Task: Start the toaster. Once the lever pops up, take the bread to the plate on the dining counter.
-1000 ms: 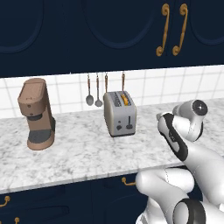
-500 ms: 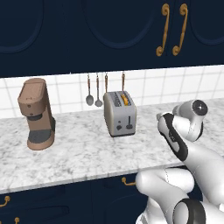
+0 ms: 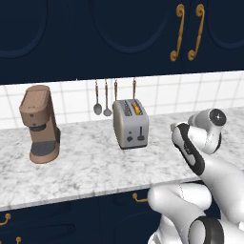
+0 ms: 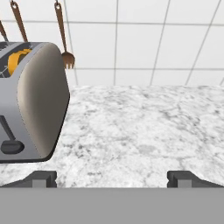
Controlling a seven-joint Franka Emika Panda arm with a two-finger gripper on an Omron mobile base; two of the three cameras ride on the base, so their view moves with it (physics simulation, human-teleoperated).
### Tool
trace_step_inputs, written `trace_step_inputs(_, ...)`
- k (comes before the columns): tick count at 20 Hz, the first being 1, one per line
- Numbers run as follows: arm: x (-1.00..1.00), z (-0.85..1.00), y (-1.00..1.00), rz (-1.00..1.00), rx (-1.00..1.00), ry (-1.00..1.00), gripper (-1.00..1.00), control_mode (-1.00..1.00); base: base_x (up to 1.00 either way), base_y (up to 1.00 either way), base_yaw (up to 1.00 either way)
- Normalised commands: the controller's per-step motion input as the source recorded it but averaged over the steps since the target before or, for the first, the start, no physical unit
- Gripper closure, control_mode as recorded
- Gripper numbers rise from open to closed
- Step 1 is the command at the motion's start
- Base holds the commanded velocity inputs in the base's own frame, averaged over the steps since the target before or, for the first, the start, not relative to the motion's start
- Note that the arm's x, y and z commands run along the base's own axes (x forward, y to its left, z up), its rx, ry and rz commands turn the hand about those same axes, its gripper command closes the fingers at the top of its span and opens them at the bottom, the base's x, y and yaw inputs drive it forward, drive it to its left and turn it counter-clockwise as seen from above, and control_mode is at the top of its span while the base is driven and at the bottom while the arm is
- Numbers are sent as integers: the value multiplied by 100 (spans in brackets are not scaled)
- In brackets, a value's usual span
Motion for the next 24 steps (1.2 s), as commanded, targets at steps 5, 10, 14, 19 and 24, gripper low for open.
trace_step_inputs(5,0,0,0,0,0,0,-100,-100,0,0,0)
trace_step_inputs(10,0,0,0,0,0,0,-100,-100,0,0,0)
trace_step_inputs(14,0,0,0,0,0,0,-100,-100,0,0,0)
trace_step_inputs(19,0,0,0,0,0,0,-100,-100,0,0,0)
trace_step_inputs(24,0,0,0,0,0,0,-100,-100,0,0,0)
